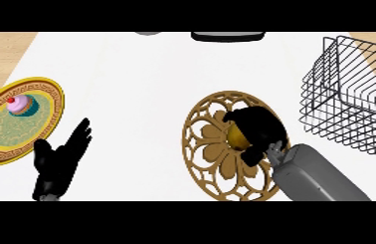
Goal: Pick the lemon from the placemat and place it in the basket
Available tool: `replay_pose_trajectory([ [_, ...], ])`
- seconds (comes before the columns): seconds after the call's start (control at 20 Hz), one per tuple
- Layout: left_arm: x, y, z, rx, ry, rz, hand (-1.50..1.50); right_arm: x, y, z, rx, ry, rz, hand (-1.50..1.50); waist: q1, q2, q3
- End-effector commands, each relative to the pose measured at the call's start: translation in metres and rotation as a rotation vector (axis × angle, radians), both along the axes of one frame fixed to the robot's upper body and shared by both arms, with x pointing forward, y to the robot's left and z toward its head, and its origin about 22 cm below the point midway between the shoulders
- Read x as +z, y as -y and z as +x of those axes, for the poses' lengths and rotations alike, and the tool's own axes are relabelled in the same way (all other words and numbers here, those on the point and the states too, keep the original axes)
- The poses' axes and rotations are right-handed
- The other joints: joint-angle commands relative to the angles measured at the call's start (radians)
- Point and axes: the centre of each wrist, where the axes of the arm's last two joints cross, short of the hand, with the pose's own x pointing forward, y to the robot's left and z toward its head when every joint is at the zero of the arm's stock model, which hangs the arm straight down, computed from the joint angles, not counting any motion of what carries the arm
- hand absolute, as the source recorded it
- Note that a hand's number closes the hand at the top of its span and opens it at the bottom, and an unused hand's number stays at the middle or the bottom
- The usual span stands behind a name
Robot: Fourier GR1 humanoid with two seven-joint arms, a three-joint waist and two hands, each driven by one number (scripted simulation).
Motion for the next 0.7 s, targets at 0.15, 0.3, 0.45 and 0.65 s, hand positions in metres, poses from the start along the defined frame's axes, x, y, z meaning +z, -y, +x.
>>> replay_pose_trajectory([
  [0.15, -0.03, -0.007, -0.015, 0.022, -0.17, -0.01, 0.0, -0.009, -0.003, 0.001, 0.105, 0.085, -0.067, 1.5, 0.001, 0.012, -0.016],
  [0.3, -0.03, 0.009, -0.005, 0.037, -0.178, -0.005, 0.0, -0.005, -0.001, 0.004, 0.12, 0.083, -0.083, 1.5, -0.006, 0.012, -0.016],
  [0.45, -0.022, 0.008, -0.009, 0.055, -0.156, 0.006, 0.0, -0.025, -0.027, -0.015, -0.156, 0.073, -0.084, 1.5, -0.018, 0.007, -0.016],
  [0.65, -0.029, -0.005, -0.022, 0.068, -0.163, -0.004, 0.0, -0.027, -0.051, -0.027, -0.435, 0.049, -0.084, 1.5, -0.029, 0.004, -0.018],
])
